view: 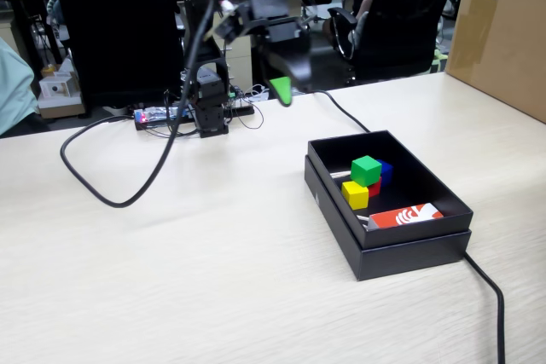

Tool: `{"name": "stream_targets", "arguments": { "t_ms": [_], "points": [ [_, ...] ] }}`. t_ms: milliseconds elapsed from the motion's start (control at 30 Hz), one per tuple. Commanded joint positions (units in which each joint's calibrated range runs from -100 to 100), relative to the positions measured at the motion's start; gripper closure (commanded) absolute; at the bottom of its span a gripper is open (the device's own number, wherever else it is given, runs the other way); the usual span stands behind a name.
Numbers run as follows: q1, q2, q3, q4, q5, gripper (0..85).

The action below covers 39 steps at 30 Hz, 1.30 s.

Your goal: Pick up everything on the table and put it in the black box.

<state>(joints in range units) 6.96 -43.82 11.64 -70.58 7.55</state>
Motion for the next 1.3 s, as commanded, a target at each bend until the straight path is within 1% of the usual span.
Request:
{"name": "stream_targets", "arguments": {
  "t_ms": [0,167,433,567,600,767,1000,1167,1267],
  "points": [
    [-1.6,-16.0,-7.8,8.3,-2.8,37.2],
    [-2.8,-30.0,-26.1,13.2,-2.9,33.4],
    [-5.9,-43.9,-50.4,26.2,-2.9,33.4],
    [-6.1,-51.1,-62.0,31.7,-2.9,33.4],
    [-6.1,-54.3,-67.8,35.8,-2.9,33.3],
    [-6.3,-55.4,-78.5,44.6,-3.3,33.3],
    [-6.3,-55.4,-91.9,58.2,-5.3,33.4],
    [-6.3,-55.4,-101.2,67.1,-7.6,33.5],
    [-6.3,-55.4,-106.4,72.1,-9.0,35.0]
  ]
}}
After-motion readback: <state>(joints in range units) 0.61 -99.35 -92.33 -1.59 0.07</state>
